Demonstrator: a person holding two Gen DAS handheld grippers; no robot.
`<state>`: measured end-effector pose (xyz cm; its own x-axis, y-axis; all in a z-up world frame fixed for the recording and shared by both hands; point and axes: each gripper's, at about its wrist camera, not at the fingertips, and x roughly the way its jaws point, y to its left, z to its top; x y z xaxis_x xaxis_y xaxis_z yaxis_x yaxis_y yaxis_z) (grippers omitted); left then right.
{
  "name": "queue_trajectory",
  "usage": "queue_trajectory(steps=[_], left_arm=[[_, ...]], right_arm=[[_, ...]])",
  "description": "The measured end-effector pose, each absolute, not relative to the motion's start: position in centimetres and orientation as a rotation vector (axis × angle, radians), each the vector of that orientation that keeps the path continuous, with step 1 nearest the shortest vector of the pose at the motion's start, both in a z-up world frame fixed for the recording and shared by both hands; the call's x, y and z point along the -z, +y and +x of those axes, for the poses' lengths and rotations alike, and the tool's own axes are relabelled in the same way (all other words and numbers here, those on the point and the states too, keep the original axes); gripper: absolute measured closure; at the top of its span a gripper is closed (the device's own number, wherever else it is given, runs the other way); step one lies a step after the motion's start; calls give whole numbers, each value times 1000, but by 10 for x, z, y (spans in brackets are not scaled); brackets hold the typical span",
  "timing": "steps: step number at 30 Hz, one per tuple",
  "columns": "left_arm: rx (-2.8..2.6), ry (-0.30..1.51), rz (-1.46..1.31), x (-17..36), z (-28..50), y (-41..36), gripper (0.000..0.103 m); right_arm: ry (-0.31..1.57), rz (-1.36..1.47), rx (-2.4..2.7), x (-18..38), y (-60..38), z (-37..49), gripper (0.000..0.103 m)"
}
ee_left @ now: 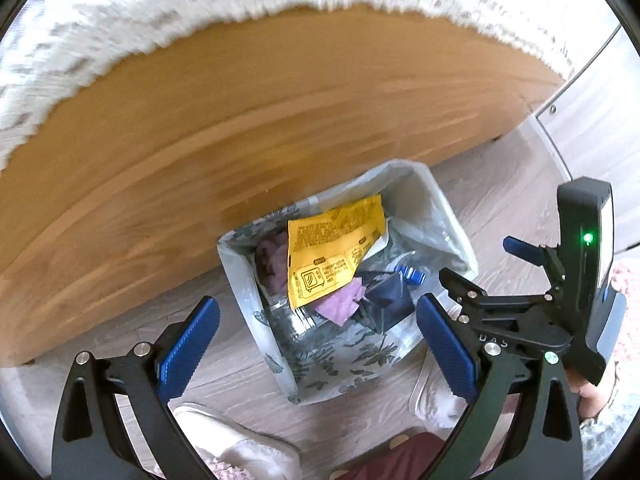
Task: Collect trash
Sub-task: 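Raise both open tools away from the bin toward the bed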
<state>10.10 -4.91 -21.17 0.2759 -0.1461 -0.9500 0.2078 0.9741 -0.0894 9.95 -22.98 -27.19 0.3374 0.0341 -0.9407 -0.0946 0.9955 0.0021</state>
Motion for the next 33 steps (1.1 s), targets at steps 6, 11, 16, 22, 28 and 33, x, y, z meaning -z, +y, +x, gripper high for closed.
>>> queue_trajectory(steps=[6,11,16,22,28,33], left_arm=[[223,1187,-5,197,85,-37,8],[194,1155,-31,184,77,-29,8],[187,1104,-48,159,66,-23,8],[167,1039,-39,136,58,-20,8],[174,999,-34,117,52,-23,8],[183,951,-52,98,44,-23,8]], right_arm=[[1112,-57,-108,244,-233,82,8],[1050,-61,-126,228,-231,75,8],[991,-55,-141,204,-231,71,8],[925,-29,-147,179,-234,67,8],[865,-23,-153,154,-237,62,8],[795,-47,-156,134,-237,56,8]])
